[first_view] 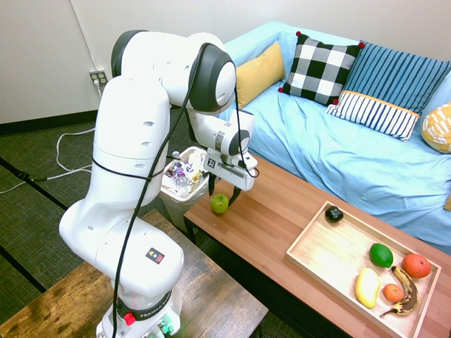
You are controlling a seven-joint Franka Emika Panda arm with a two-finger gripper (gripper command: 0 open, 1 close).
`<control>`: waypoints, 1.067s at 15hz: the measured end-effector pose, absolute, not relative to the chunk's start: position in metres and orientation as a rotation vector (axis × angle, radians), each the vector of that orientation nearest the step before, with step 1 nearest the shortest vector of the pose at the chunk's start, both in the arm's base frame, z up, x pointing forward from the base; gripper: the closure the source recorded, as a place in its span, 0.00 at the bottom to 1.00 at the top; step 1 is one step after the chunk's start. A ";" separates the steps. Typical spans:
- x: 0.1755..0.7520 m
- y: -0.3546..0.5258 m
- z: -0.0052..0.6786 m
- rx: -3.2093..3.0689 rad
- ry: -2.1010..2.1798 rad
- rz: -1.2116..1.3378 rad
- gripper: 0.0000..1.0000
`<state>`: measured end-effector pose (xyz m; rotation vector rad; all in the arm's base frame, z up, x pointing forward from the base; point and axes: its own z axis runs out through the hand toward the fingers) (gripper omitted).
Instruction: Put the apple in the tray
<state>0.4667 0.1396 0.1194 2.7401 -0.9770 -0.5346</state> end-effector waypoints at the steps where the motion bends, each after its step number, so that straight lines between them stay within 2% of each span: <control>1: 0.465 0.139 0.115 2.733 -0.974 -0.544 0.00; 7: 0.471 0.142 0.097 2.721 -0.968 -0.558 0.00; 8: 0.473 0.142 0.094 2.719 -0.968 -0.559 1.00; 16: 0.478 0.143 0.086 2.711 -0.960 -0.578 1.00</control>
